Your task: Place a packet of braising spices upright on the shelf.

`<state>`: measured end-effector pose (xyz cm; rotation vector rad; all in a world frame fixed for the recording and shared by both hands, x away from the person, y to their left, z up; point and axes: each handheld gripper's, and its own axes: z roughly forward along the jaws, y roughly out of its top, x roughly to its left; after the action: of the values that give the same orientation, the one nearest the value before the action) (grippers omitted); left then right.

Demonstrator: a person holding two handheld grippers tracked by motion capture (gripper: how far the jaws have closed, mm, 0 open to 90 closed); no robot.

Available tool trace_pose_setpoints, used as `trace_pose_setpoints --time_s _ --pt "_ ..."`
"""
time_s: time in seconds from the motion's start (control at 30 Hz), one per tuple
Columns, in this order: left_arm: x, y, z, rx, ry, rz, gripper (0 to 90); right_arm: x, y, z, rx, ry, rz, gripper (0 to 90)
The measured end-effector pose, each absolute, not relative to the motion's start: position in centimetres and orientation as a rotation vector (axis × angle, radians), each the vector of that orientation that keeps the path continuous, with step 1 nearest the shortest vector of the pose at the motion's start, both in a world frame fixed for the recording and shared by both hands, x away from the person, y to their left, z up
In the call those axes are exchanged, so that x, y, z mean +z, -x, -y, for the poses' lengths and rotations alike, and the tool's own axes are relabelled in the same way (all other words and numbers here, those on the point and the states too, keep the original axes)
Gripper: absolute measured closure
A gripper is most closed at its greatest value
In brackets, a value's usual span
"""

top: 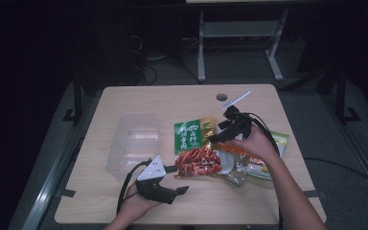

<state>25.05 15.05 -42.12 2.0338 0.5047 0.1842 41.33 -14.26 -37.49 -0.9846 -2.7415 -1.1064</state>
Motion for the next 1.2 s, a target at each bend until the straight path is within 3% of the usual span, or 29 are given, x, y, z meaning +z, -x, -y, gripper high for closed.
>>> trace_pose_setpoints --time_s 0.4,0.73,0.87,0.9,1.0,1.07,1.2 --pt "-42.1 -25.0 -14.9 0.188 -2.043 -0.485 25.4 -40.1 -45.2 13.8 -0.938 1.107 2.714 26.1" --pt "-42.0 -25.1 -15.2 0.185 -2.038 -0.494 25.5 -41.5 -46.0 14.4 -0.881 1.178 2.658 32.8" --pt "-41.9 -25.0 -15.1 0.187 -2.034 -0.499 25.5 -42.0 -46.1 14.2 -0.863 1.165 2.656 40.0" --pt "-41.9 -25.1 -15.1 0.188 -2.036 -0.499 25.5 -42.2 -46.1 14.2 -0.862 1.154 2.649 45.8" --pt "-41.8 -25.1 -15.1 0.191 -2.036 -0.502 25.4 -42.4 -46.2 14.1 -0.865 1.147 2.631 48.7" --pt "-41.8 -25.2 -15.1 0.192 -2.034 -0.504 25.5 -42.6 -46.3 14.1 -0.875 1.145 2.596 57.7" --pt "-41.6 -25.2 -15.4 0.183 -2.012 -0.512 25.5 -42.9 -46.5 14.3 -0.889 1.143 2.568 65.6"
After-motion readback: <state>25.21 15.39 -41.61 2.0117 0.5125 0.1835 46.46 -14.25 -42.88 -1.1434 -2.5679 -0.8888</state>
